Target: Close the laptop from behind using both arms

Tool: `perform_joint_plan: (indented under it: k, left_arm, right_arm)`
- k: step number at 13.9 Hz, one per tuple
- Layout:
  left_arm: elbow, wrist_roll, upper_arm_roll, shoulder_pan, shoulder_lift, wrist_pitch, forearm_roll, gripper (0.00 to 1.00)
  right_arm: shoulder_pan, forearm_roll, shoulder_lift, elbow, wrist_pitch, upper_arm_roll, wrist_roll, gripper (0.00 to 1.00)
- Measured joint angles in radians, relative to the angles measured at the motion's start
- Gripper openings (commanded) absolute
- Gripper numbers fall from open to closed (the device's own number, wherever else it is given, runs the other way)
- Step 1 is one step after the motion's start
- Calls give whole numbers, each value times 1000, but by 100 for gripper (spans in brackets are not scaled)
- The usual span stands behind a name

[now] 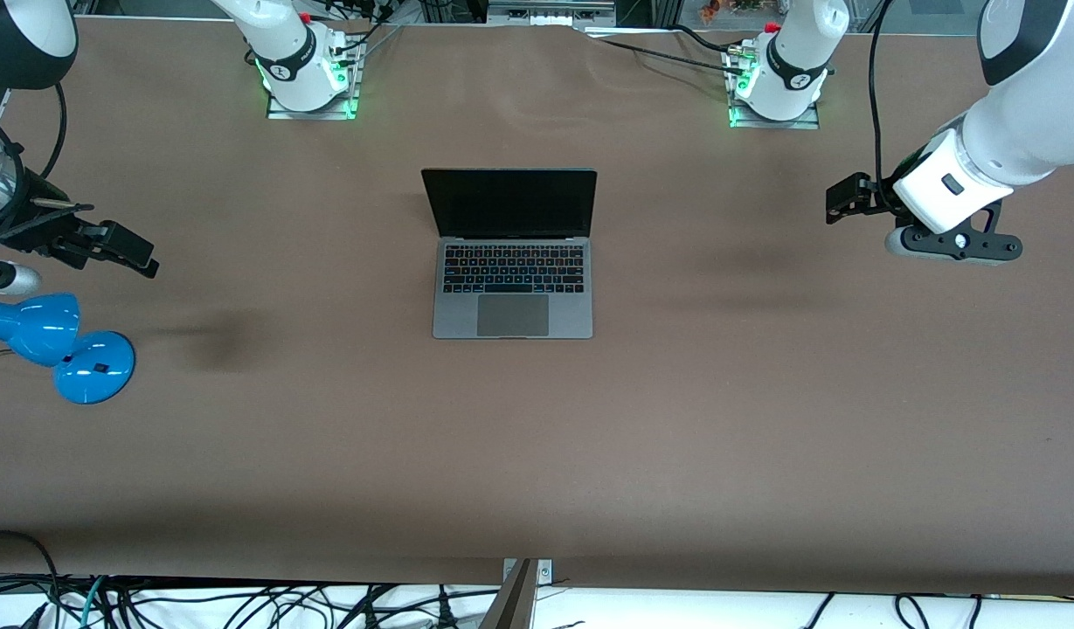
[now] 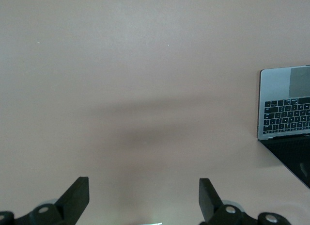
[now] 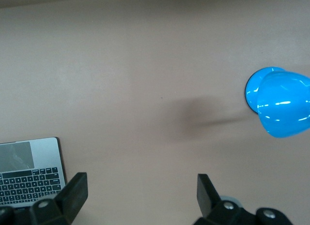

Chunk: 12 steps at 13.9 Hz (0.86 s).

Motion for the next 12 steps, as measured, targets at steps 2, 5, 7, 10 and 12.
perform_joint_plan:
  k: [2,5,7,10,12]
  left_arm:
    - [0,0,0,0,0,0,0,100]
    - [0,0,1,1,0,0,0,100]
    - [0,0,1,1,0,0,0,100]
    - [0,0,1,1,0,0,0,100]
    - [0,0,1,1,0,0,0,100]
  right_arm:
    - [0,2,0,0,-10,0,0,100]
    - [0,2,0,0,-15,1,0,100]
    - [0,2,0,0,-16,2,0,100]
    - [0,2,0,0,-16,2,0,100]
    - [0,2,0,0,-16,2,0,100]
